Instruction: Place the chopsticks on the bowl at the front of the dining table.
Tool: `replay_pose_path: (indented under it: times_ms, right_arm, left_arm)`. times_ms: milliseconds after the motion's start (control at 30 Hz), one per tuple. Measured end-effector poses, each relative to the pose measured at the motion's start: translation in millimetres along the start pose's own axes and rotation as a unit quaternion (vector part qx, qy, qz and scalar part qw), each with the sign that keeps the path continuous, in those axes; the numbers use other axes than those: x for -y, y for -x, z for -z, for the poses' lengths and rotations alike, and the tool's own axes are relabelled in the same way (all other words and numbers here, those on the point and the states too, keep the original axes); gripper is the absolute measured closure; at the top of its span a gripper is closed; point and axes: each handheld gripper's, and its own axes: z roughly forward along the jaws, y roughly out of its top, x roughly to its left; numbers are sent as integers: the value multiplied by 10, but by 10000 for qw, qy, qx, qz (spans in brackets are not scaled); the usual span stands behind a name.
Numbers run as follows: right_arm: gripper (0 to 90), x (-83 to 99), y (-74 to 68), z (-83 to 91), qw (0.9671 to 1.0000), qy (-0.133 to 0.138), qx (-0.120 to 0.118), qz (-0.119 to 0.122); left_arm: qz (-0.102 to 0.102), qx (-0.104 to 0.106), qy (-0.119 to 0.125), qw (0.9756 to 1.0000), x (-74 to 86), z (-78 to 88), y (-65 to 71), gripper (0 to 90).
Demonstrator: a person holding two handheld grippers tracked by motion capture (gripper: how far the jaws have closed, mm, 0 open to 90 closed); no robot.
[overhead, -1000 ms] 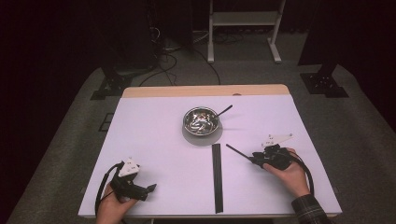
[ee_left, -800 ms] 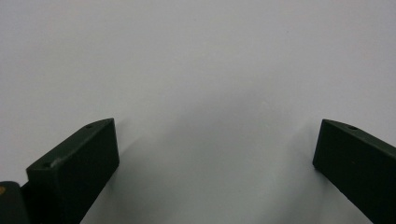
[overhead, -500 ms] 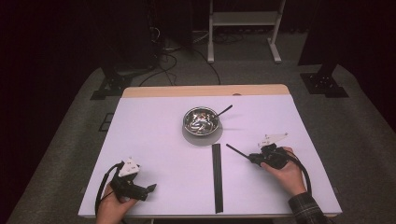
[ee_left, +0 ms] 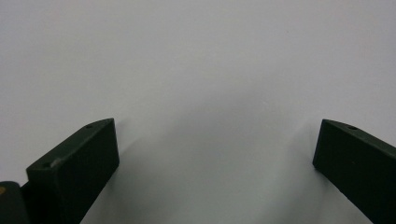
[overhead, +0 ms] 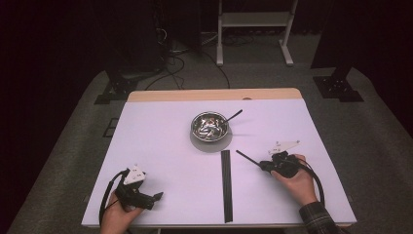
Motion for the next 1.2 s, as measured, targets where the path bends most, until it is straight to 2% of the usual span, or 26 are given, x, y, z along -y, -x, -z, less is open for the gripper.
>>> replay_pose_path:
  times_ms: [533,1200]
  right_arm:
    - [859,-22,24,10,9999,-51,-53,-134]
    - [859,-187,80,59,9996,224,-58,-177]
  left_arm:
    - [-3,0,-3,10000,0,0,-1,0]
    - [-2,0,-1,10000,0,0,-1,0]
